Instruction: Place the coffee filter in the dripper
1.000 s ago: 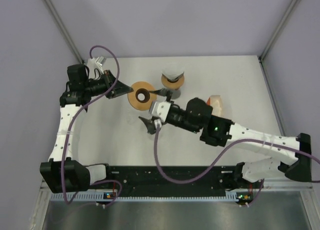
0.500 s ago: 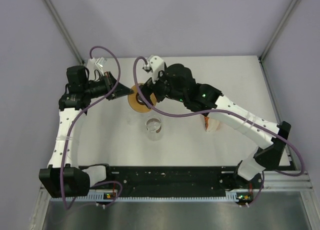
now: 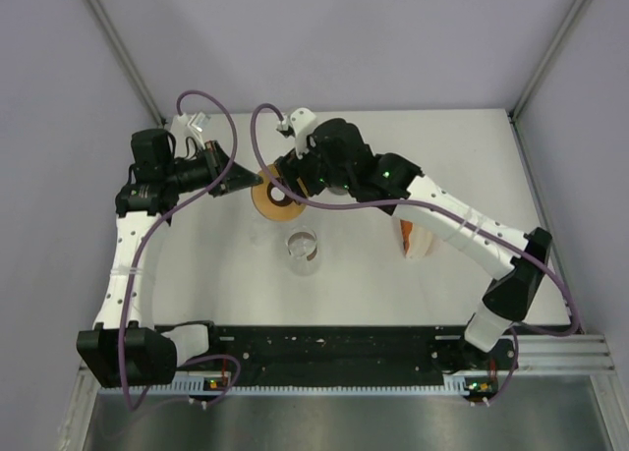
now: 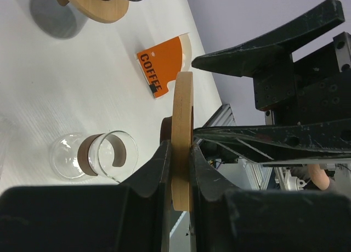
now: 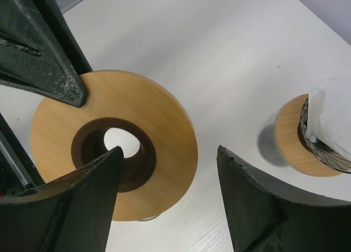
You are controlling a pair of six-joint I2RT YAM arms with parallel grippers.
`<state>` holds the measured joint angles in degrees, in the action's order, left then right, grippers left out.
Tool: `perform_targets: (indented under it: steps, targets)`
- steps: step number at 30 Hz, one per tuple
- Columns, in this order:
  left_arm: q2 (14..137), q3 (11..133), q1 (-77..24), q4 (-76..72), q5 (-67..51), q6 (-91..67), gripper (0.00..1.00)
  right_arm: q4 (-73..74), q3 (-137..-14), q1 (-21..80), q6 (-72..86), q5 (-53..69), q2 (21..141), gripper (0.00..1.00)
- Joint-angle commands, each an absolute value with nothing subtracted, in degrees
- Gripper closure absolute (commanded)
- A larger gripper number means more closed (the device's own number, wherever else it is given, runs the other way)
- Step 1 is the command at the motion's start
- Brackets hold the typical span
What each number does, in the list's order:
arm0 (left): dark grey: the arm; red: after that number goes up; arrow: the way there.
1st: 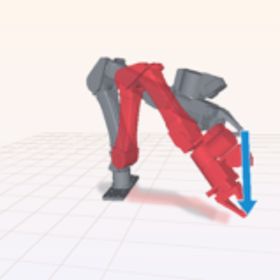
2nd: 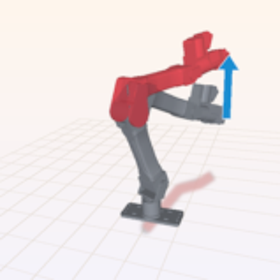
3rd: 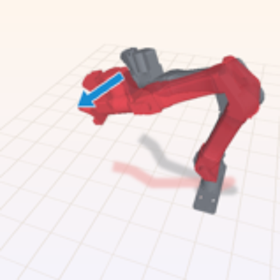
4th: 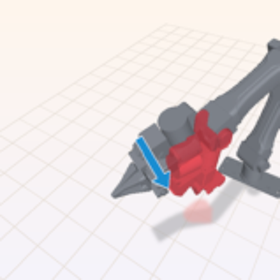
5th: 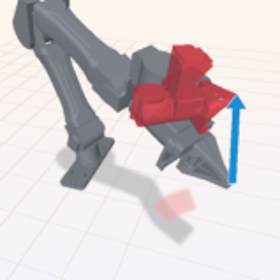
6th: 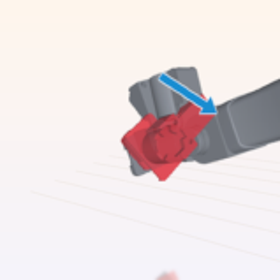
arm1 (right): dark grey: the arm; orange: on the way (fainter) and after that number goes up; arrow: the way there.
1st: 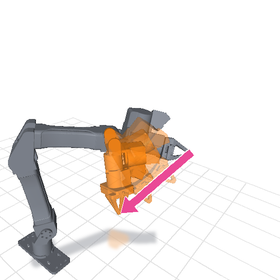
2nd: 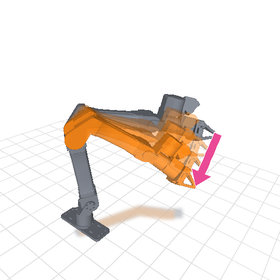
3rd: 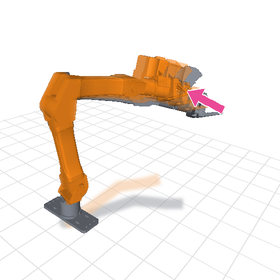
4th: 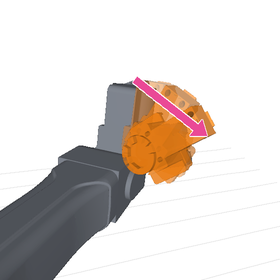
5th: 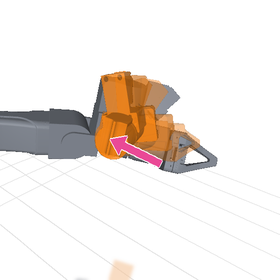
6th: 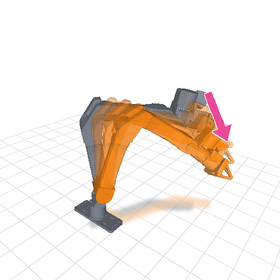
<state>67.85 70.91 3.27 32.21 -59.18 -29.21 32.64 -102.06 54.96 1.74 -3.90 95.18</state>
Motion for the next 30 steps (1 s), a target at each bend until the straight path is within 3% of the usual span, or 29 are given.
perform_targets:
  steps: [1,7,11,14,17,21,24,30]
  targets:
    - [66.01,71.98,2.99,31.03,-61.43,-29.27,1.0,32.08,-105.73,53.7,2.55,-4.83,97.64,0.34]
    - [66.09,71.81,2.9,30.5,-62.22,-29.79,1.0,32.08,-106.52,53.7,2.2,-3.96,98.17,0.39]
    - [66.18,71.54,2.9,29.97,-62.4,-30.24,1.0,32.17,-106.26,53.7,2.02,-3.6,98.0,0.67]
    - [66.27,72.24,2.99,32.16,-58.81,-27.09,0.98,33.04,-105.74,53.7,1.93,-3.86,97.3,1.0]
    - [66.8,76.09,2.99,38.39,-48.65,-20.41,0.63,34.71,-104.16,53.44,1.93,-4.83,96.16,1.0]
    - [67.24,79.27,3.25,42.8,-39.04,-15.3,0.41,39.36,-101.96,52.3,2.28,-3.43,95.97,1.0]
    - [67.24,79.54,3.69,43.42,-35.69,-14.15,0.32,43.4,-101.25,52.12,2.37,-1.59,97.64,1.0]
    - [66.97,78.4,3.95,42.72,-35.68,-13.8,0.31,48.95,-103.88,52.12,2.64,-2.02,103.44,1.0]
